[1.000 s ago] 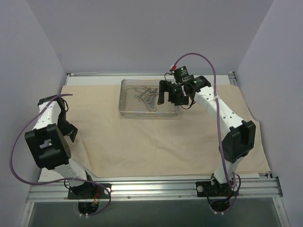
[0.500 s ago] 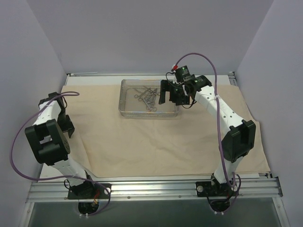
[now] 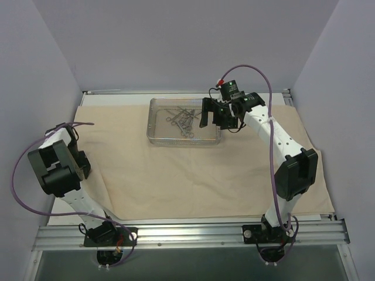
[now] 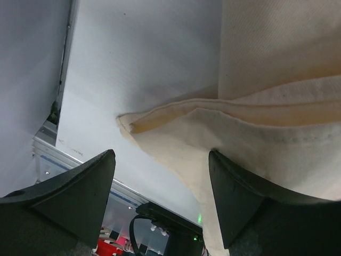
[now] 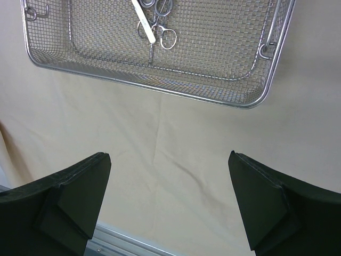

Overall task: Open and lay out the surgical kit
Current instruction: Open the surgical kit at the center of the board.

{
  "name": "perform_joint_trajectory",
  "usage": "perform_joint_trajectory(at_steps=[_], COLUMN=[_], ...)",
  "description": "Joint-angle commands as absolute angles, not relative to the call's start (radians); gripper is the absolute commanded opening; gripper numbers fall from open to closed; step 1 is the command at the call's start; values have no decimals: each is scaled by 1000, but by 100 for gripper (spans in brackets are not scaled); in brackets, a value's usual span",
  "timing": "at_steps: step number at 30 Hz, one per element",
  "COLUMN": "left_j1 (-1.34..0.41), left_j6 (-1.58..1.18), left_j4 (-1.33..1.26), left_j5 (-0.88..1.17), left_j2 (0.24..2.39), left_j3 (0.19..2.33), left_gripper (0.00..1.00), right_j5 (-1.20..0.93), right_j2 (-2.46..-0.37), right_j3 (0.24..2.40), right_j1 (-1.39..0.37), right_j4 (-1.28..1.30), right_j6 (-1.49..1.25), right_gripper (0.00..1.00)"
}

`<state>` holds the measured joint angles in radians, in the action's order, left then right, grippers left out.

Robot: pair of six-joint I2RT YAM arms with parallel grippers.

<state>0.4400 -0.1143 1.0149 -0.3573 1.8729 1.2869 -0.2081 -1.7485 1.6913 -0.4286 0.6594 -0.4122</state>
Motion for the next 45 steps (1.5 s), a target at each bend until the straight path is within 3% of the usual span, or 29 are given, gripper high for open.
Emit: perform_joint_trajectory(at_steps=[1,12,19,23,26,34,37,38,41,42,45], left_j1=[477,523,540,590,637,690,713,713,689,681,635], left_j6=[-94,-60,-54,-37,-26,-15,-12,-11,-41,-51,-97], left_j4=[997,968,969,974,980,1017,1028,1031,1032,1029,1026], left_j5=[-313,-258,-236,-166,-120,-63,-34,-31,-93,-106,-193], left_j2=[1900,2028,2048,2065,2082,2138,2158,2161,2155,2146,2091], left_j3=[1312,1312,1319,1330,1336,1382,1396,1400,1407,1401,1370], left_gripper=[80,81,63,64,70,63,46,34,18,3,2], right_j5=[-221,-232,-241,-236,-236,-235,-229,-227,-227,-229,-229], right_j2=[-1755,-1764,-1752,-1747,-1746,-1752,-1755,-1755,-1759,-1758,-1752], right_j3=[1689,1681,1648,1646,1652,1674,1677,1675,1671,1667,1663], right_j1=[-423,-411,-387,-373,-368,-367,-367,-367,-367,-368,-371], right_j4=[673,667,652,652,655,644,643,641,634,630,630], right_j6=[-393,-402,-422,-426,-433,-466,-476,-480,-492,-495,-497], right_gripper=[100,100,100,100,100,100,100,100,100,100,100])
